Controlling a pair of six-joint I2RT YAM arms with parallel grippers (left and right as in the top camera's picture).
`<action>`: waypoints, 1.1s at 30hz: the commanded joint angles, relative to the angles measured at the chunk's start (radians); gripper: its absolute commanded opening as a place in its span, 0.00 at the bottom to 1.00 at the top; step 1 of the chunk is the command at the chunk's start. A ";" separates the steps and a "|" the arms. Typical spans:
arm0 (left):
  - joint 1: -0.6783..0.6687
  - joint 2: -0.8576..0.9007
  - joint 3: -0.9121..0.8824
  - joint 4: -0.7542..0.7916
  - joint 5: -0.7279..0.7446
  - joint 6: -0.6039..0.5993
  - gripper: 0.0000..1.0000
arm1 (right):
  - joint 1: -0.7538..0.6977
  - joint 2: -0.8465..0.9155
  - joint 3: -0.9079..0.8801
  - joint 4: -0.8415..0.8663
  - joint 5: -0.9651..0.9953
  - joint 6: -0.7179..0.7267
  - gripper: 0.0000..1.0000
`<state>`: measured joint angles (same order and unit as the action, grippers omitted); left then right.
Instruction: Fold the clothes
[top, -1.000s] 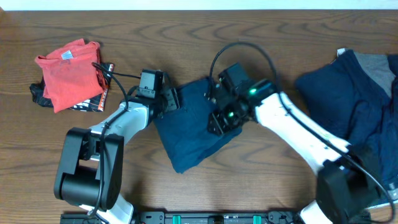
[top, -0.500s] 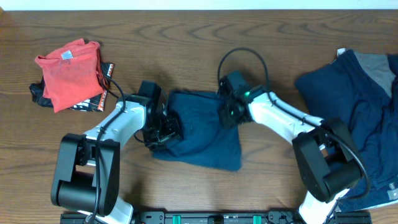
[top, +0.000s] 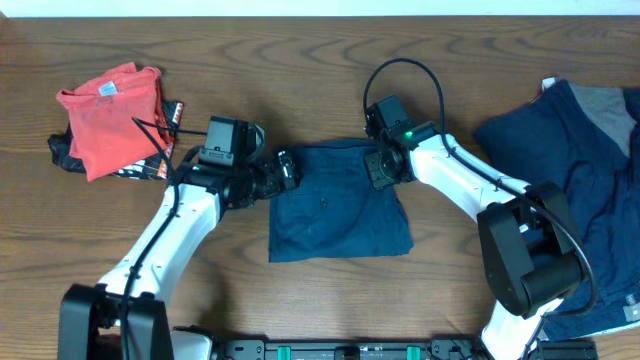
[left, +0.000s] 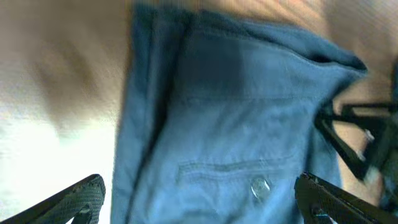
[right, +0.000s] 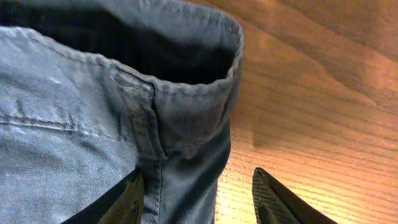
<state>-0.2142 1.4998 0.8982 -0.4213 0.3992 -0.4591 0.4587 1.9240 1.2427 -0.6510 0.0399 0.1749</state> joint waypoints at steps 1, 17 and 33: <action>0.001 0.076 0.002 0.037 -0.076 0.014 0.98 | 0.013 0.006 0.013 -0.014 0.023 -0.011 0.55; -0.071 0.341 0.002 0.309 0.264 0.014 0.43 | -0.013 -0.168 0.014 -0.042 0.023 -0.011 0.57; 0.236 0.064 0.118 0.416 0.168 0.020 0.06 | -0.145 -0.495 0.014 -0.151 0.024 -0.012 0.58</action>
<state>-0.0669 1.6497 0.9550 -0.0181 0.6216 -0.4511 0.3416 1.4639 1.2442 -0.7876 0.0566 0.1741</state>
